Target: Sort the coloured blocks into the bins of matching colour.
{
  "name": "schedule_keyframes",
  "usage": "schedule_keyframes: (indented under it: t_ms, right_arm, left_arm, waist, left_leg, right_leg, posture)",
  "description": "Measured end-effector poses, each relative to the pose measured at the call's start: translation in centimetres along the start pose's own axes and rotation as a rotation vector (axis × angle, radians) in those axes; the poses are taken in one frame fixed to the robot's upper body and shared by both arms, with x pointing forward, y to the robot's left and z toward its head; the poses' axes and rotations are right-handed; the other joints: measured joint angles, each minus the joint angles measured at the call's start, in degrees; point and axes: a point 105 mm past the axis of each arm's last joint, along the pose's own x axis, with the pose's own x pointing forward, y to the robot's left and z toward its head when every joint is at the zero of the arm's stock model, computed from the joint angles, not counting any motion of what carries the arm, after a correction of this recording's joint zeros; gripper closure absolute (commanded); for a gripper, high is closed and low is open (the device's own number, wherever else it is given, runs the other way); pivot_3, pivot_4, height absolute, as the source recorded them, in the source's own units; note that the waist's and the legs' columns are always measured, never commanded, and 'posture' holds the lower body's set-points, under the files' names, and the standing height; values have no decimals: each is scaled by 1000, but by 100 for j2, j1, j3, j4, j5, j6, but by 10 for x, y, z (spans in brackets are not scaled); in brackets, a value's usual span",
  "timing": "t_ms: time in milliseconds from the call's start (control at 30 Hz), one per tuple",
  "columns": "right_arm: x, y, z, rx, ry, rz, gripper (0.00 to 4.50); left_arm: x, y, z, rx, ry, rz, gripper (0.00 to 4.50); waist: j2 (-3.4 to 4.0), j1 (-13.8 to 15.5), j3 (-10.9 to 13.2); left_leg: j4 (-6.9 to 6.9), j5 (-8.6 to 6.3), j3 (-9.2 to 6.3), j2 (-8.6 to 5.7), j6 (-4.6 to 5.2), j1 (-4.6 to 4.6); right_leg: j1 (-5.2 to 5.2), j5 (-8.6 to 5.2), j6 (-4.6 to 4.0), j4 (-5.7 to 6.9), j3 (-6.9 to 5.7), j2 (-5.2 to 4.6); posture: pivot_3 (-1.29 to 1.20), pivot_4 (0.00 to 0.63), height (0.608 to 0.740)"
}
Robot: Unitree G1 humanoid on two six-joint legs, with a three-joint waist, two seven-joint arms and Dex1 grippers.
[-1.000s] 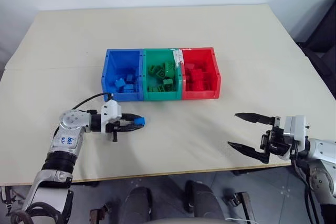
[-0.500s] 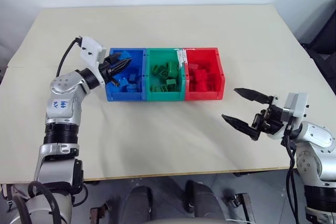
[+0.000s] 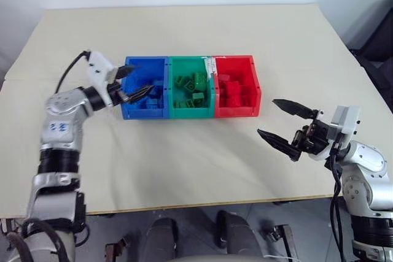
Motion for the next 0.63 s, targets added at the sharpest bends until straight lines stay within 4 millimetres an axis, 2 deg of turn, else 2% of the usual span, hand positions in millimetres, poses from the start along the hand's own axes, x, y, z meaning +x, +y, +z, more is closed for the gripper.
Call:
schedule_keyframes:
  t_ms: [100,167,267,367,500,633]
  right_arm:
    - [0,-1,-5,16,21,55,0]
    - [-1,3,-9,22,48,124,0]
    - [-5,7,-16,34,93,202,0]
    - [-7,8,-22,44,117,256,0]
    - [-8,1,-24,46,127,268,0]
    - [-11,-4,-29,56,137,259,0]
  left_arm:
    - [-37,-11,-6,34,19,-46,96]
    - [-68,-20,-21,64,94,-56,96]
    - [-100,-33,-43,52,179,-51,96]
    - [-123,-51,-59,31,248,-60,96]
    - [-128,-65,-62,35,238,-60,96]
    - [-118,-62,-46,21,154,17,96]
  waist:
    - [0,-12,0]
    - [1,-34,0]
    - [1,0,1]
    - [1,27,1]
    - [1,28,1]
    - [1,10,1]
  left_leg:
    - [0,-2,4,5,-1,1]
    - [-1,-6,8,7,-1,3]
    - [-1,-9,7,9,1,3]
    - [0,-23,8,6,15,4]
    - [1,-27,7,4,21,5]
    - [1,-27,7,7,19,7]
  right_leg:
    - [-3,-1,-2,1,2,-1]
    - [-7,-3,-6,3,4,-2]
    - [-8,-5,-10,6,2,-4]
    - [-9,-6,-11,6,-1,-14]
    - [-10,-6,-12,-3,-3,-19]
    - [-12,-7,-13,11,-4,-17]
  posture:
    - [0,150,740]
    - [0,150,740]
    - [0,150,740]
    - [0,150,740]
    - [0,150,740]
    - [0,150,740]
